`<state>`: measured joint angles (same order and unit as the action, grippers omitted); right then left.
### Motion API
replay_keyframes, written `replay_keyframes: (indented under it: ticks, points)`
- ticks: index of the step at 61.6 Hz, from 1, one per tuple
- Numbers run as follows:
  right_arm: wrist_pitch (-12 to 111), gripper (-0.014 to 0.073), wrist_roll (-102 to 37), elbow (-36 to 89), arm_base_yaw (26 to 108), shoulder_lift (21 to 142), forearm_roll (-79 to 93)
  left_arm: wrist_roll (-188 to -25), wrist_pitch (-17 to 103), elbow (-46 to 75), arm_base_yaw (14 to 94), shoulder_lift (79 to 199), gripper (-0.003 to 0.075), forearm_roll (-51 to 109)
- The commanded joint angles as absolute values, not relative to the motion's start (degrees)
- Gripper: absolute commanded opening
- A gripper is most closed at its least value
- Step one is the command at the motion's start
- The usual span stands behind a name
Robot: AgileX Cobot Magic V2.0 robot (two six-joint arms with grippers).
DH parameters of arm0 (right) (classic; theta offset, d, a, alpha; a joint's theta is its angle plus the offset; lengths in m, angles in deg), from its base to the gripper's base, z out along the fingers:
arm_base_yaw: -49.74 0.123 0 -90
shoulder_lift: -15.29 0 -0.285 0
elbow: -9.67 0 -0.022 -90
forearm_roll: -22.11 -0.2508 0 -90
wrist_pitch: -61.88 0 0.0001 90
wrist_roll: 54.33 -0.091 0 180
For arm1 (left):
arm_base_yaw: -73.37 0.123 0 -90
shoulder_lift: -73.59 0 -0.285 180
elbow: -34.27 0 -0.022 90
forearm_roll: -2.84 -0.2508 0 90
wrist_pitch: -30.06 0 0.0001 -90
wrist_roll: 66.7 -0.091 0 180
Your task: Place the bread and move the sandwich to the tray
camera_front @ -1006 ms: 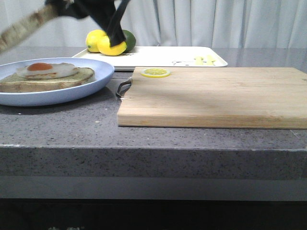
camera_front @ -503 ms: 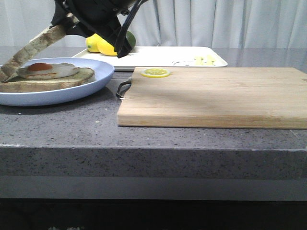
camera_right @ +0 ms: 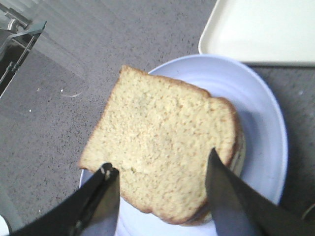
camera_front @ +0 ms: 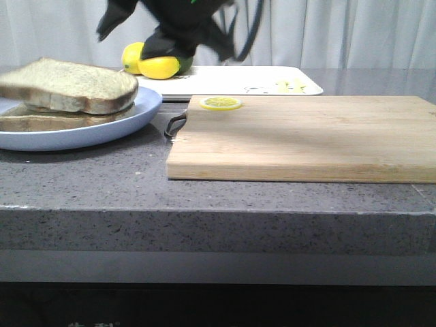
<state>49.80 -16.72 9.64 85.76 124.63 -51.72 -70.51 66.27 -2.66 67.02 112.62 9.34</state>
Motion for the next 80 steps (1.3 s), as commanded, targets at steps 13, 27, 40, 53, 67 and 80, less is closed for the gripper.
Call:
replay_keyframes:
  ticks: [13,27,40,53,67,80]
  points:
    - [34.4,0.0386,-19.6,8.8,80.2,110.7,-29.7,-70.0,62.2,-1.1,67.2,113.2,0.0431,9.4]
    - [20.7,0.0359,-43.6,8.8,79.4,100.3,7.4,-70.0,62.0,-1.1,67.2,113.2,0.0431,9.0]
    - [11.5,0.0359,-53.7,10.0,79.4,91.3,20.1,-70.0,62.1,-1.1,67.2,113.4,0.0431,6.7]
    - [11.4,0.0359,-53.7,16.8,79.4,83.0,20.1,-70.0,62.8,-0.9,67.2,117.7,0.0431,5.3]
    - [11.8,0.0359,-53.7,23.7,79.4,77.8,20.1,-70.0,67.8,5.0,67.4,128.6,0.0431,5.3]
    - [13.4,0.0359,-53.7,26.3,79.4,77.6,20.1,-71.4,76.0,15.8,73.0,142.0,0.0431,8.3]
